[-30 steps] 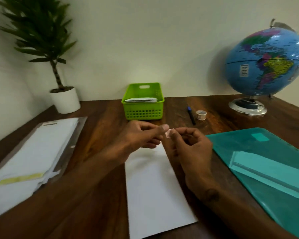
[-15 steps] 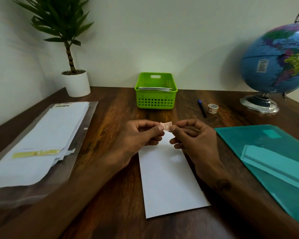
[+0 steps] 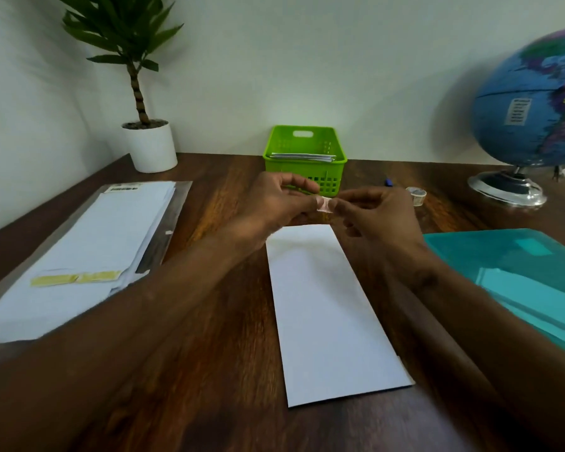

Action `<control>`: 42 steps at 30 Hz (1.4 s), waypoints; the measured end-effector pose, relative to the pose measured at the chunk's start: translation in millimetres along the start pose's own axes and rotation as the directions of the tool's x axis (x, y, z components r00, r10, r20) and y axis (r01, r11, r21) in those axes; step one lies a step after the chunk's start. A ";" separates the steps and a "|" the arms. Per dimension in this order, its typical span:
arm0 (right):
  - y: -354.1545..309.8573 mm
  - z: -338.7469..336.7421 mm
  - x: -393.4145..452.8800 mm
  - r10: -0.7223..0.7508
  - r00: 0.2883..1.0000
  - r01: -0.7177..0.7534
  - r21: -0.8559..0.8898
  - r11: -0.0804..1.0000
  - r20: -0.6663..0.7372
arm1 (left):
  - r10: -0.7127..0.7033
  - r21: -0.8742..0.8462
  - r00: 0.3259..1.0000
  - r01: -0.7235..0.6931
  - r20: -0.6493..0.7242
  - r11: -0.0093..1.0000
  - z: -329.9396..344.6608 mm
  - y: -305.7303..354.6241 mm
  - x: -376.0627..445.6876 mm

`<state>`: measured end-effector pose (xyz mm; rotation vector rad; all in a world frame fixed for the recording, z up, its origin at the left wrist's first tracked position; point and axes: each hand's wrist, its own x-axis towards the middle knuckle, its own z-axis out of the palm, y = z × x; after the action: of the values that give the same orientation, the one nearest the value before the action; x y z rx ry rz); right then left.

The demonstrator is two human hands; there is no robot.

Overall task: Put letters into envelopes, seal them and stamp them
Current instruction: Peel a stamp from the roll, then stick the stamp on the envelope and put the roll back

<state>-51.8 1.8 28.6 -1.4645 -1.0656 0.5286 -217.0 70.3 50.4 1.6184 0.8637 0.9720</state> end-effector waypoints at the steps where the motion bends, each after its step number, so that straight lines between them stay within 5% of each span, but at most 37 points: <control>1: -2.1 0.6 7.2 0.049 0.999 -0.050 0.050 0.998 0.022 | 0.003 0.025 1.000 -0.003 -0.003 1.000 1.0 2.8 6.1; 4: -5.4 4.1 21.3 0.209 0.970 -0.231 0.202 0.952 0.124 | -0.002 0.105 1.000 0.003 -0.010 0.994 3.1 3.8 17.8; 9: 2.9 11.8 29.6 0.343 0.925 -0.364 0.119 0.924 0.161 | -0.062 0.148 0.997 0.069 -0.050 0.987 9.0 -16.5 18.7; 12: 14.1 13.6 31.7 0.307 0.941 -0.308 -0.015 0.951 0.140 | -0.075 0.191 0.995 0.087 -0.070 0.978 13.2 -28.2 16.8; 17: 28.1 15.3 34.2 0.164 0.983 -0.118 -0.405 0.907 0.080 | 0.127 0.461 0.983 -0.054 -0.130 0.886 16.8 -43.2 13.7; 42: 29.4 13.1 44.2 0.224 0.966 -0.156 -0.402 0.902 0.127 | 0.270 0.512 0.959 -0.190 -0.086 0.838 23.4 -58.6 15.2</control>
<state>-32.3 49.0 9.2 -1.9167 -1.2169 0.6133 -193.7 88.0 -7.5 2.1518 1.1118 1.1138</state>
